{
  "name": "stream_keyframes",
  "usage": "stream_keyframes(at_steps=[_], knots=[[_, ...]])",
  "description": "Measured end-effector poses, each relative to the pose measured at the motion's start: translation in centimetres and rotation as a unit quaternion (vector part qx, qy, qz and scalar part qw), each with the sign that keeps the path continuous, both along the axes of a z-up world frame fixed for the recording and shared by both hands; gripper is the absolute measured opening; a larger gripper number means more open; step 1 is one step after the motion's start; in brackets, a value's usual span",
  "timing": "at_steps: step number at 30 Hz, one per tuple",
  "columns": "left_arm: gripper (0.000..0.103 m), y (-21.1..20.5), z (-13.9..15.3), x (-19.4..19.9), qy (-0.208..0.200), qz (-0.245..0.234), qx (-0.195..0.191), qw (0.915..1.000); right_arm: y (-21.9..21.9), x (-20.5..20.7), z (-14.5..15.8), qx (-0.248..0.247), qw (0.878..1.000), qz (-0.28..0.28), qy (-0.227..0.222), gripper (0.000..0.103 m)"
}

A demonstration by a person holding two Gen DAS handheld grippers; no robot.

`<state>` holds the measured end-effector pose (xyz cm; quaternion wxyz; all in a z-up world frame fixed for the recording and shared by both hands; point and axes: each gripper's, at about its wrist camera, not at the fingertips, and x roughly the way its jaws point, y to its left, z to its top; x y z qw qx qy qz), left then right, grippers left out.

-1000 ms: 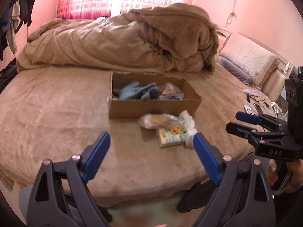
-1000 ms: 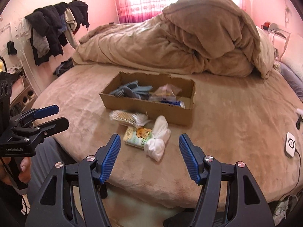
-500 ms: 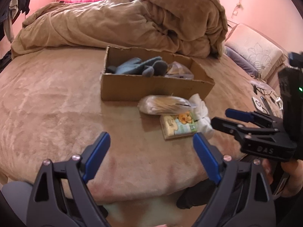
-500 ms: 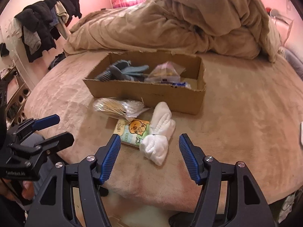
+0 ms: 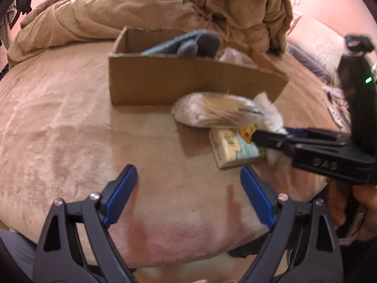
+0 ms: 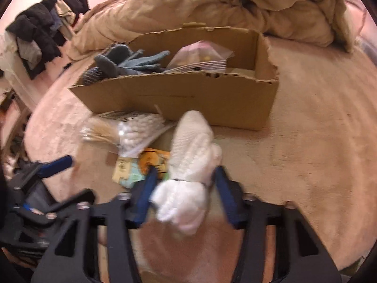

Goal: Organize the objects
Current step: 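Grasp cartoon tissue pack with left tool while right tool grasps white socks, drop both in box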

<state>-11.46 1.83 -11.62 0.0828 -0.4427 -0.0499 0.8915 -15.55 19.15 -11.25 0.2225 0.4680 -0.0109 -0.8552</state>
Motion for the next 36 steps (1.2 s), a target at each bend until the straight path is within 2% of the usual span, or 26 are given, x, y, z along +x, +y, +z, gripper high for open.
stream_keyframes(at_steps=[2,4,10,16,21,25,27,30,32,36], knots=[[0.09,0.7,-0.3,-0.4,-0.005,-0.005,-0.005,1.0,0.0,0.2,0.4,0.008,1.0,0.002,0.008,0.034],[0.09,1.3,-0.4,-0.6,-0.005,-0.009,-0.008,0.9999,0.3,0.4,0.6,0.009,1.0,0.003,0.012,0.031],[0.09,4.6,-0.3,-1.6,-0.002,-0.037,-0.008,0.9993,3.0,0.8,1.8,-0.006,0.999,-0.029,0.035,0.031],[0.091,8.4,-0.9,-2.7,-0.007,-0.059,-0.025,0.9979,5.9,1.0,2.2,-0.021,0.997,-0.06,0.049,0.031],[0.097,10.4,-2.1,-3.6,-0.005,-0.054,-0.067,0.9963,7.4,1.1,1.9,-0.027,0.996,-0.072,0.052,0.031],[0.097,10.4,-2.1,-3.6,0.0,-0.049,-0.065,0.9967,7.8,1.4,1.9,-0.028,0.995,-0.073,0.056,0.031],[0.091,10.0,-1.8,-3.6,0.002,-0.043,-0.06,0.9973,7.8,1.6,1.9,-0.03,0.995,-0.071,0.06,0.031],[0.067,8.8,-1.4,-3.1,0.008,-0.022,-0.052,0.9984,7.7,2.0,2.3,-0.034,0.995,-0.068,0.068,0.031],[0.067,7.9,-1.2,-2.8,0.006,-0.017,-0.031,0.9993,7.8,2.1,2.4,-0.038,0.994,-0.068,0.072,0.031],[0.066,6.8,-0.2,-1.4,0.007,-0.011,-0.015,0.9998,7.8,2.4,2.7,-0.041,0.994,-0.072,0.075,0.031]])
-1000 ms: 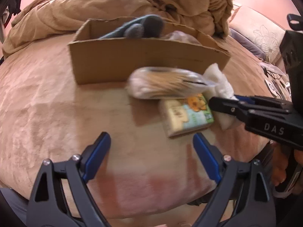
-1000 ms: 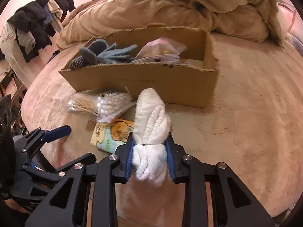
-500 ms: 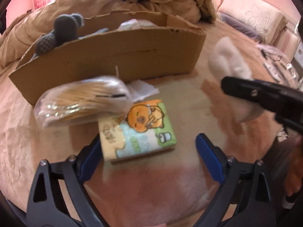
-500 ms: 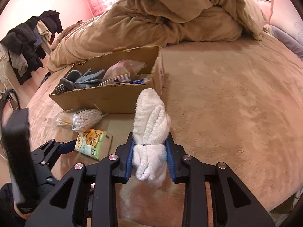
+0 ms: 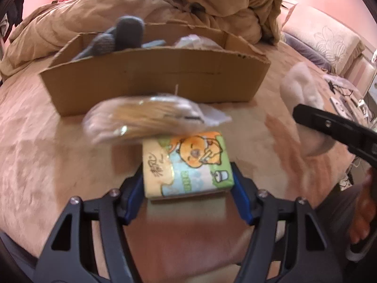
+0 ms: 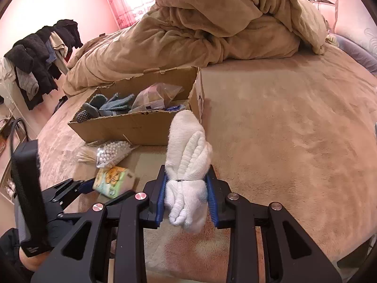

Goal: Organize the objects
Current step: 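Grasp cartoon tissue pack with left tool while right tool grasps white socks, drop both in box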

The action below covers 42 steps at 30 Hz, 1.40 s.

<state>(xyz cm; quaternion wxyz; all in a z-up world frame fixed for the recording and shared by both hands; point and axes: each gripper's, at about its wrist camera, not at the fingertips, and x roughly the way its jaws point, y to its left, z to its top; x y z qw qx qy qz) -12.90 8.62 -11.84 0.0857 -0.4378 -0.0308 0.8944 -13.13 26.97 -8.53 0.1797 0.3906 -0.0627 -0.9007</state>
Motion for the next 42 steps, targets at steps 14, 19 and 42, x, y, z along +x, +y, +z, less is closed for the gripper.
stream_keyframes(at_steps=[14,19,42], knots=[[0.066,-3.9,9.2,6.6,0.082,0.01,0.007,0.9966,0.9,4.7,5.3,-0.012,0.999,-0.004,0.04,0.032],[0.067,-4.2,12.6,5.6,0.111,0.005,0.001,0.9938,0.9,5.3,8.6,-0.01,0.997,0.001,0.07,0.032],[0.067,-1.5,12.6,-7.6,0.084,-0.043,0.016,0.9954,-1.9,-6.9,9.2,-0.016,0.999,0.038,0.034,0.032]])
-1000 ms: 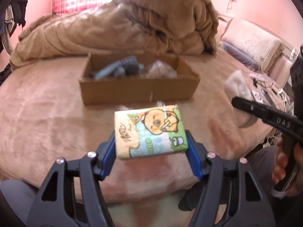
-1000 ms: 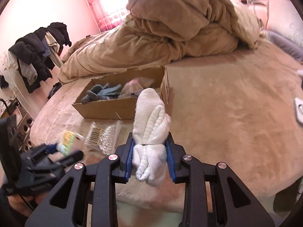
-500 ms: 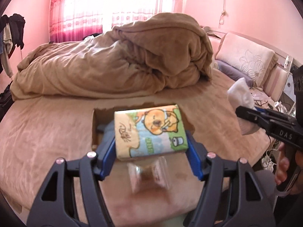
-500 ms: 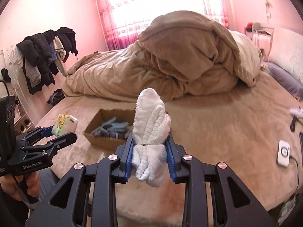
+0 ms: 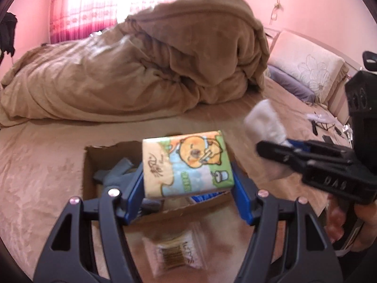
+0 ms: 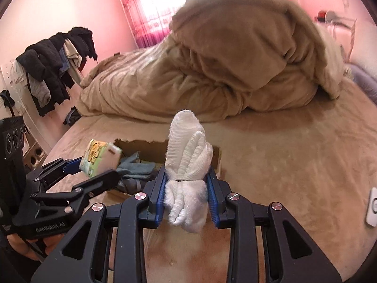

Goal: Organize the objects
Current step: 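Grasp cartoon tissue pack with left tool while right tool grasps white socks, drop both in box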

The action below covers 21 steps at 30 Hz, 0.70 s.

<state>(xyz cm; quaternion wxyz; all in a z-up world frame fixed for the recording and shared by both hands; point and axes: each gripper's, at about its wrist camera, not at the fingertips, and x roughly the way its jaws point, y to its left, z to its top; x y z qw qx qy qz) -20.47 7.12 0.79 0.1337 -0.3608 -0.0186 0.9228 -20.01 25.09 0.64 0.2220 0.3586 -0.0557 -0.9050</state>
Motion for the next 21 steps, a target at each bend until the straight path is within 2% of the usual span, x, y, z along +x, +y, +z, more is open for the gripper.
stream_keyframes(at_steps=[6,12,15,17,18,19,21], knots=[[0.067,-0.1,-2.5,-3.2,-0.015,0.005,-0.019,0.9997,-1.2,-2.7,-3.0,-0.019,0.999,0.018,-0.044,0.032],[0.068,-0.8,-4.4,-6.0,-0.034,0.006,-0.01,0.9994,-2.1,-5.1,-4.8,-0.009,0.998,0.009,-0.061,0.033],[0.068,-0.7,-5.4,-7.1,-0.04,0.008,-0.016,0.999,-2.3,-5.4,-5.3,-0.001,0.998,0.005,-0.061,0.035],[0.069,-0.9,-6.4,-7.7,-0.057,0.016,-0.011,0.9982,-2.3,-5.4,-5.4,-0.002,0.998,0.005,-0.058,0.042],[0.071,-1.0,-6.6,-7.8,-0.061,0.019,-0.008,0.9979,-2.3,-5.3,-5.4,-0.001,0.998,0.005,-0.057,0.044],[0.079,-1.1,-6.7,-7.8,-0.062,0.022,-0.007,0.9978,-2.2,-5.3,-5.4,-0.001,0.998,0.005,-0.055,0.048],[0.091,-1.3,-6.6,-7.6,-0.06,0.023,0.0,0.998,-1.9,-5.0,-5.2,-0.005,0.999,0.003,-0.05,0.048]])
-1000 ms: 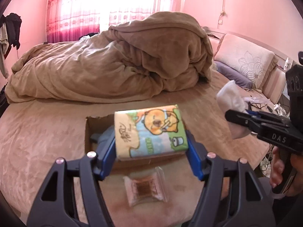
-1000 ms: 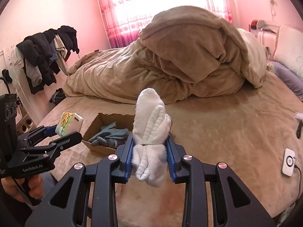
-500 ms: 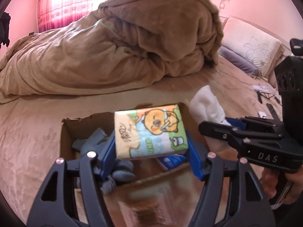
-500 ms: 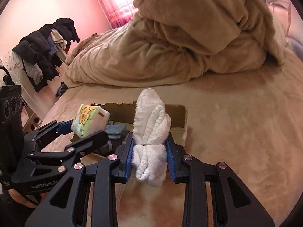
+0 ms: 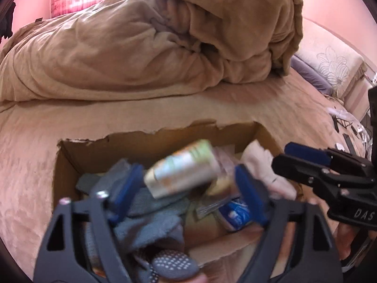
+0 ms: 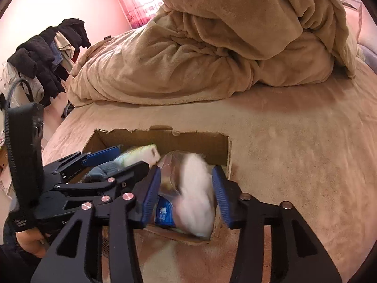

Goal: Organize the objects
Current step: 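Grasp cartoon tissue pack with left tool while right tool grasps white socks, drop both in box, then lower the right tool onto the cotton swab bag and close it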

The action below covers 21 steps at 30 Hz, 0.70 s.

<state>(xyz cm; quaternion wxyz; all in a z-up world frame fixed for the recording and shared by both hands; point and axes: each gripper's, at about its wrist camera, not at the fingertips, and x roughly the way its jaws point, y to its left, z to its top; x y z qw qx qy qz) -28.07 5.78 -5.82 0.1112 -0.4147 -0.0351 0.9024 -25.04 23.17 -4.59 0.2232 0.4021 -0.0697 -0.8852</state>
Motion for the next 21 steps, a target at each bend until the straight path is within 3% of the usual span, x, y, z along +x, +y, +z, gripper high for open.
stream_keyframes(at_steps=[2,11,17,21], knots=[[0.095,-0.1,0.6,0.6,0.011,-0.004,0.003,0.9999,0.6,0.3,0.1,-0.01,1.0,-0.002,-0.001,0.049],[0.095,-1.7,4.7,6.2,0.048,0.001,-0.01,0.9988,1.9,3.2,1.9,-0.023,0.999,-0.022,0.012,0.049],[0.096,-4.0,6.6,11.7,0.058,0.022,0.024,0.9977,1.2,6.4,4.4,-0.042,0.998,-0.026,0.034,0.05],[0.096,-4.7,8.1,15.4,0.083,0.033,0.024,0.9957,0.5,8.7,6.2,-0.043,0.997,-0.027,0.05,0.055]])
